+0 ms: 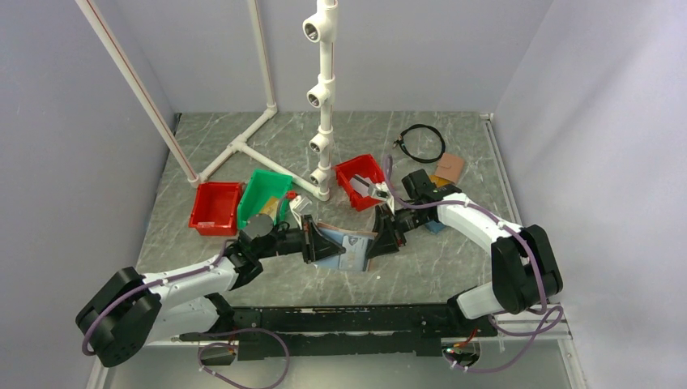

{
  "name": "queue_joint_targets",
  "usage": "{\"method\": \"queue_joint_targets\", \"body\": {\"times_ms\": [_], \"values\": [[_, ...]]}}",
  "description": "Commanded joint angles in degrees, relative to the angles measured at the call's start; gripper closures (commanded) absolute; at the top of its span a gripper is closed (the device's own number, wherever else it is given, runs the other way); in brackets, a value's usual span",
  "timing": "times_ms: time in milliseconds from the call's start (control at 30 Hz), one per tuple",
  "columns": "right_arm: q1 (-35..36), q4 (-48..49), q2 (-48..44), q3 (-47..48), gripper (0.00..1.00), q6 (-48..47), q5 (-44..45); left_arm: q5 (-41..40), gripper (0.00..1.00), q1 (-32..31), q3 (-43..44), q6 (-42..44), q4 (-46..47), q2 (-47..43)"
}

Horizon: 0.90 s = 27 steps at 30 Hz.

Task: Take the credit cards out of the card holder
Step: Remove the credit card from the card holder.

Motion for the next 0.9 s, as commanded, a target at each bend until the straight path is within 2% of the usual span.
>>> {"method": "queue_joint_targets", "body": {"times_ms": [0, 100, 300, 500, 700, 867], "values": [[0.29, -1.99, 0.06, 2.82, 0.75, -3.61, -5.86, 2.26, 1.00, 0.04, 0.92, -1.78, 8.01, 0.34], [0.31, -3.27, 0.31, 3.40, 1.00, -4.73, -6.52, 2.40, 1.00, 0.09, 0.86, -2.12, 8.50, 1.05], [-0.29, 0.30, 0.49, 2.68, 1.00, -0.60, -3.46, 0.84, 1.00, 1.58, 0.10, -0.89, 1.38, -2.55], [-0.39, -0.66, 1.32, 2.73, 1.00, -2.25, -2.24, 3.11, 1.00, 6.49, -1.16, -0.30, -7.32, -10.43], [-0.39, -0.47, 2.17, 2.82, 1.00, -2.30, -0.98, 3.95, 1.00, 8.00, -0.70, 0.97, -13.63, -14.35], [-0.39, 6.99, 3.83, 1.48, 1.00, 7.81, 6.40, 0.10, 1.00, 9.13, 3.00, 3.61, -27.55, -16.08]]}}
